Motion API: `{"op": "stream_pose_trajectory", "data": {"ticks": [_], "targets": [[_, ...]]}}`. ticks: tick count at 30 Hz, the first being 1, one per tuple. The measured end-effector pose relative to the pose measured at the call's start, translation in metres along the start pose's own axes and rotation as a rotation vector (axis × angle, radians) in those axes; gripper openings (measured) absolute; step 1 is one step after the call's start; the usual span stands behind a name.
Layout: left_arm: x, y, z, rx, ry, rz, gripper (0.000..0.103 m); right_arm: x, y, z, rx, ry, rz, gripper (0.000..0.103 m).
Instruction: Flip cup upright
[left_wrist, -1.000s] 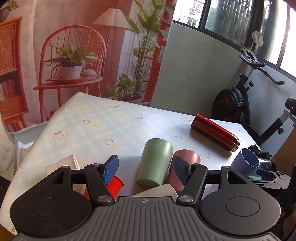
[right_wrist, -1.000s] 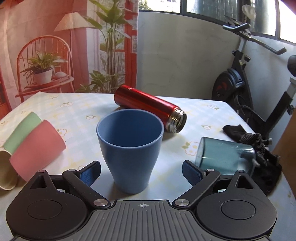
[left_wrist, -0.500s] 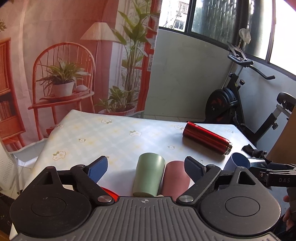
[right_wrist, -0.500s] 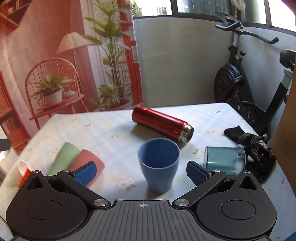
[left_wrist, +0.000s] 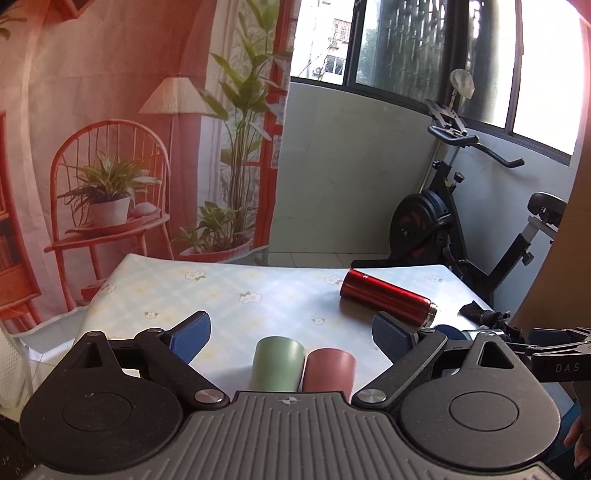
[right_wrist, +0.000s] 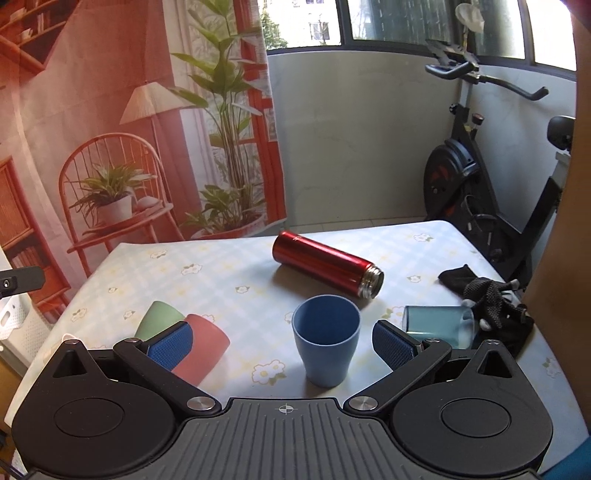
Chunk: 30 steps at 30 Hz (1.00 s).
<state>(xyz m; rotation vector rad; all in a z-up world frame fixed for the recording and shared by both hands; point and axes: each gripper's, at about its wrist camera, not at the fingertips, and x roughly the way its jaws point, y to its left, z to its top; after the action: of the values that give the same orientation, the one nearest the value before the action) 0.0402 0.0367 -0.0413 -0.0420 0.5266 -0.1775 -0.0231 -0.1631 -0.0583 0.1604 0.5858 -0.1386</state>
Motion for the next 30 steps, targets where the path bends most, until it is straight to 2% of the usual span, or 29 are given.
{"op": "stream_pose_trajectory", "data": {"ticks": [13,30], "targets": [[-0.026,-0.014,0.008,0.032,-0.095,-0.017,0.096,-0.028,0.001,0.013,-0.033,-0.132,-0.022,0.103],[-0.029,-0.013,0.009,0.043,-0.125,0.005,0.097,-0.032,-0.001,0.011,-0.026,-0.156,-0.045,0.103]]}}
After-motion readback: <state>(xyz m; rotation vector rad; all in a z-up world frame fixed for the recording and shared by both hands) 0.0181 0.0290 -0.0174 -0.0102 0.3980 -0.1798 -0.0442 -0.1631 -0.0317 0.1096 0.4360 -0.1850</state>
